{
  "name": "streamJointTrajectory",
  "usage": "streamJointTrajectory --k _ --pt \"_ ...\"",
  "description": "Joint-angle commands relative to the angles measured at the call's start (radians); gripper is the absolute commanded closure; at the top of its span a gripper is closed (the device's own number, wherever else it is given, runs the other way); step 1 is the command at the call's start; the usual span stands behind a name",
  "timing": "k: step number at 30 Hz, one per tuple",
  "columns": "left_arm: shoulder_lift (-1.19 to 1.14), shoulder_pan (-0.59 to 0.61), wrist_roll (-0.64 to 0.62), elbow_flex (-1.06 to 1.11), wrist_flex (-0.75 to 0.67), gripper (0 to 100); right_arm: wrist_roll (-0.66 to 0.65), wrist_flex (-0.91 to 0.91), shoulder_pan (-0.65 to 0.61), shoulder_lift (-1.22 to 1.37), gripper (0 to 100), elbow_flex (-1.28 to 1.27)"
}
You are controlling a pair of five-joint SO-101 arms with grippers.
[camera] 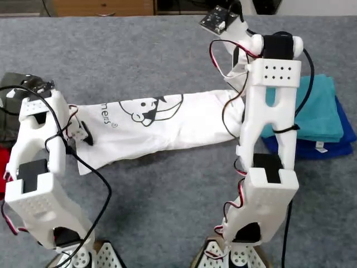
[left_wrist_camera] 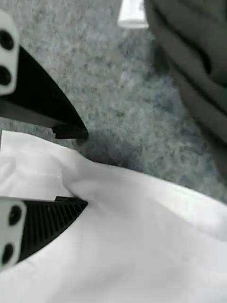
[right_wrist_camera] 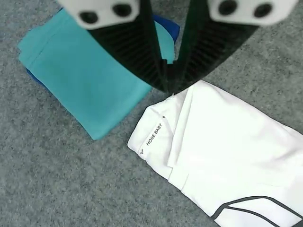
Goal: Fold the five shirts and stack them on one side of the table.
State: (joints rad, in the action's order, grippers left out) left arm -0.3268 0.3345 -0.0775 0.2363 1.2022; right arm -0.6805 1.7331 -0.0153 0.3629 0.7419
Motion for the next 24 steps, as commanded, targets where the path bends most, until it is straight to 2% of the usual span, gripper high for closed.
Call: streamJointTrajectory --k 1,5,8,11,18,24 --pt "-0.042 0.0 -0.028 -0.031 0.006 85 -0.012 -0.012 0.008 -0.068 99.6 0.007" --pt "-0.045 -0.002 -0.028 -0.048 0.012 98 -0.014 -0.012 0.013 -0.119 99.6 0.007" --pt "-0.044 -0.025 -0.025 -0.048 0.015 98 -0.014 -0.009 0.016 -0.196 99.6 0.005" --pt "-0.033 -0.064 0.034 -0.066 0.028 98 -0.008 -0.008 0.045 -0.302 99.6 0.001" --pt "-0.01 -0.041 0.038 -0.351 0.351 98 -0.014 0.028 0.263 -0.464 99.6 -0.021" --pt "-0.035 -0.186 0.034 -0.594 0.508 98 -0.058 0.025 0.44 -0.496 99.6 -0.151"
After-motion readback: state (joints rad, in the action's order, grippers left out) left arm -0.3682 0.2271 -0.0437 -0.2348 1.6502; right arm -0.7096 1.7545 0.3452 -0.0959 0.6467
